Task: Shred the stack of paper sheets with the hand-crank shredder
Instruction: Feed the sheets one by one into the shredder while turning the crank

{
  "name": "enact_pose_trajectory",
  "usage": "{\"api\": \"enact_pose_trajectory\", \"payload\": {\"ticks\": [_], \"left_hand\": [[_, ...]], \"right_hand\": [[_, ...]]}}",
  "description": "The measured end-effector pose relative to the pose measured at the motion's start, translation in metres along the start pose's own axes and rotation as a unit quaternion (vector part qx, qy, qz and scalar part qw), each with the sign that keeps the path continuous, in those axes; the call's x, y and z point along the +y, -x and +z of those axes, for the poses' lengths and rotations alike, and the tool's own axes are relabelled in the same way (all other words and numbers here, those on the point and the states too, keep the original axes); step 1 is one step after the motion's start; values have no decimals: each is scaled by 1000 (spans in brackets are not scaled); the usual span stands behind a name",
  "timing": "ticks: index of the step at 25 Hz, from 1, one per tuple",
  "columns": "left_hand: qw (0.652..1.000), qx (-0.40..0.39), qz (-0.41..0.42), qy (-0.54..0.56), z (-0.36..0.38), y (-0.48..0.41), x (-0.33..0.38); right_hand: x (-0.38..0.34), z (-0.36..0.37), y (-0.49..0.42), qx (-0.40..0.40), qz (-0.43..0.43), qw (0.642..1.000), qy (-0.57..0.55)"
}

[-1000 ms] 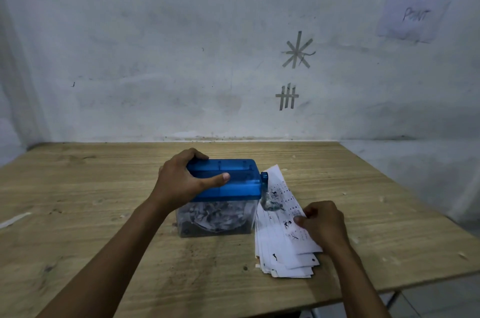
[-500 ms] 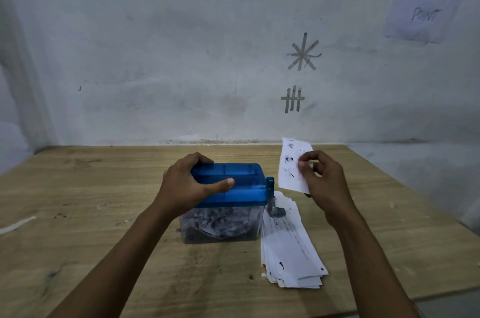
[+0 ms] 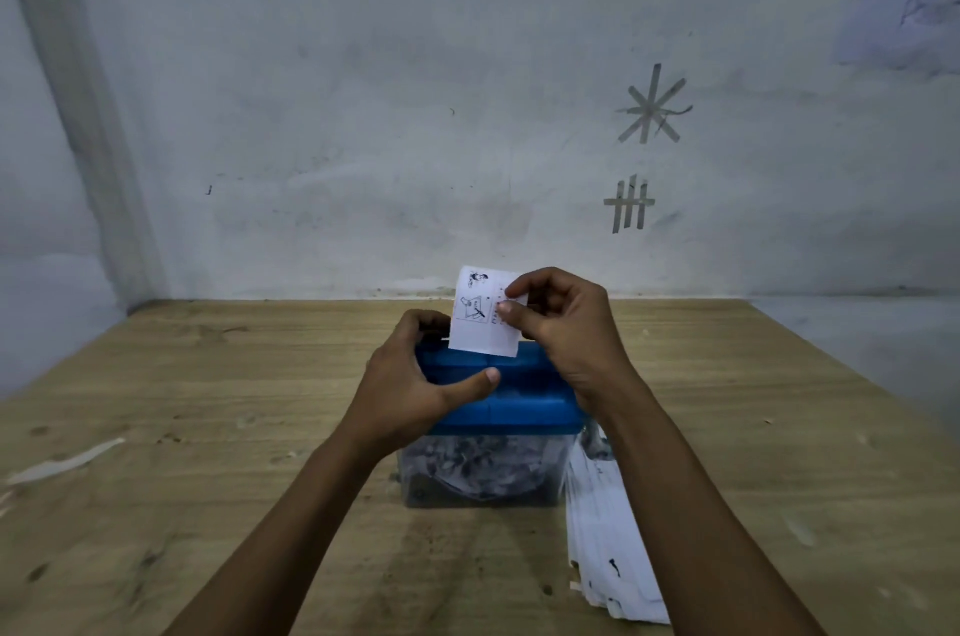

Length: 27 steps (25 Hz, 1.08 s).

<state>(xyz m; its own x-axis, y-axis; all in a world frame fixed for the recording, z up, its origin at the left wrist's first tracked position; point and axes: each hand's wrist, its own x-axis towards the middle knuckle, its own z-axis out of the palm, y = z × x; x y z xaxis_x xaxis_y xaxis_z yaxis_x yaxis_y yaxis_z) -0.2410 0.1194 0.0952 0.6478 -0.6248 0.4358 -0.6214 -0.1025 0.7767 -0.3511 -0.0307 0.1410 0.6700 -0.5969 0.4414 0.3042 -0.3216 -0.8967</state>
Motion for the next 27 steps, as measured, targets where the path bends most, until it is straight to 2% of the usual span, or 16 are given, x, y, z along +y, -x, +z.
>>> {"api": "enact_pose_trajectory", "payload": {"ticks": [13,15,17,19,23,27], "left_hand": [[996,-5,-2,91,-2,1,2],[995,-11,-8,96,-2,1,3],[995,-13,-16,100,-2,1,3],[995,-8,-19,99,-1,1,2],[995,1,-23,92,-2,0,2],[995,5,-34,91,0,0,4]], "right_hand": [[3,4,4,-47,17,998,49],[1,1,8,-29,18,997,65],[2,-8,21,25,16,990,137],[10,-23,42,60,44,975,208],[22,-41,82,49,165,960,219],[19,-39,87,56,186,946,261]]}}
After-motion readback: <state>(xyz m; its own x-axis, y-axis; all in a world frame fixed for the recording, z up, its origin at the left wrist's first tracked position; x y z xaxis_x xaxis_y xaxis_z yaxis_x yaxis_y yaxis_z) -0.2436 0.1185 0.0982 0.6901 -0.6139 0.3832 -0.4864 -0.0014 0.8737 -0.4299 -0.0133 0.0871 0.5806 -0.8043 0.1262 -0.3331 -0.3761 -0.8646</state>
